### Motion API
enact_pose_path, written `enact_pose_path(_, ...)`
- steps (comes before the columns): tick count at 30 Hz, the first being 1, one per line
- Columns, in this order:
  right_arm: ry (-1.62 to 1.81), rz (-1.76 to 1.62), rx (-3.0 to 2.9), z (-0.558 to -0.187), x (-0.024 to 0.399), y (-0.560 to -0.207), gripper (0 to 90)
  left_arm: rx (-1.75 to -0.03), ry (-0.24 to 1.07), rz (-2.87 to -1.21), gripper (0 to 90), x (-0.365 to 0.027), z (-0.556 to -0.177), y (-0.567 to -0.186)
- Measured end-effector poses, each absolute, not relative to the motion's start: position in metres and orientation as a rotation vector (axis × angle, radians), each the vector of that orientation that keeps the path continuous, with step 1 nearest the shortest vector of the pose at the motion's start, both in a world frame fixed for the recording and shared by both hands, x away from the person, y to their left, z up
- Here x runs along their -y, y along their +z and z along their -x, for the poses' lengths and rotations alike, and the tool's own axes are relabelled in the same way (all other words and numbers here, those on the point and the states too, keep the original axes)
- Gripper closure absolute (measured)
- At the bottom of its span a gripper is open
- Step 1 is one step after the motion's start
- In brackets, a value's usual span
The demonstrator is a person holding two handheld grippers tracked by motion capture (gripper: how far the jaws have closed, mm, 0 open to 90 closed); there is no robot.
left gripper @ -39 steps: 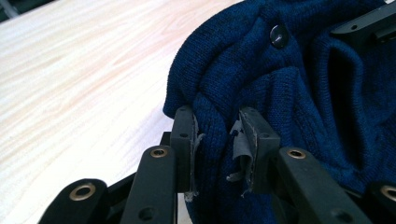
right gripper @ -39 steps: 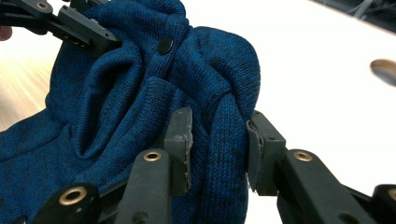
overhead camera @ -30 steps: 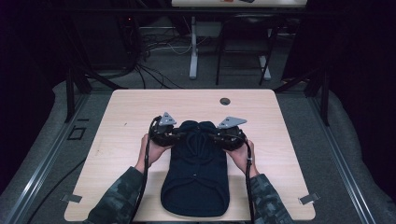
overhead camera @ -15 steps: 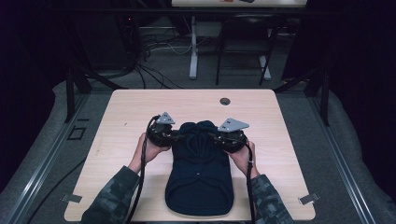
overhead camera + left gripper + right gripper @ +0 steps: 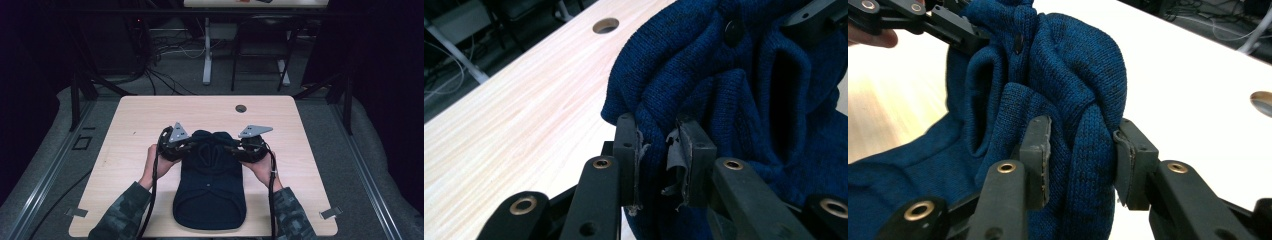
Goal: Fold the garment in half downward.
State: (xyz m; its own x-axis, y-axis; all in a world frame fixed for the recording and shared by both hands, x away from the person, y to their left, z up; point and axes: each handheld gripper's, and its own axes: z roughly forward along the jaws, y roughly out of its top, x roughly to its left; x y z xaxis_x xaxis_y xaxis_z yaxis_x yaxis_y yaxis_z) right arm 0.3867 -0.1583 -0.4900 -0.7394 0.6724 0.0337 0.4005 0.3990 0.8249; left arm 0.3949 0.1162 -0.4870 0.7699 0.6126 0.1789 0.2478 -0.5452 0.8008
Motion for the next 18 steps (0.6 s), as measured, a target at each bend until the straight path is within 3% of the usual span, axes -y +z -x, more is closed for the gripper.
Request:
enact_pose_path(11,1.297,-0.929,-2.315,-0.382,0.161,-0.483,67.0,-0.623,0.616,-2.114,73.9,-0.116,-0.391,-0.48)
enact_pose_path(14,1.256,-0.861,-2.258,-0.375,0.156,-0.48,68.0,-0.64,0.585,-2.122,72.6,-0.118,-0.391,-0.478)
enact_pose_path(18,1.223,-0.798,-2.22,-0.37,0.15,-0.48,69.1,-0.671,0.471,-2.167,64.6,-0.119,-0.394,-0.483)
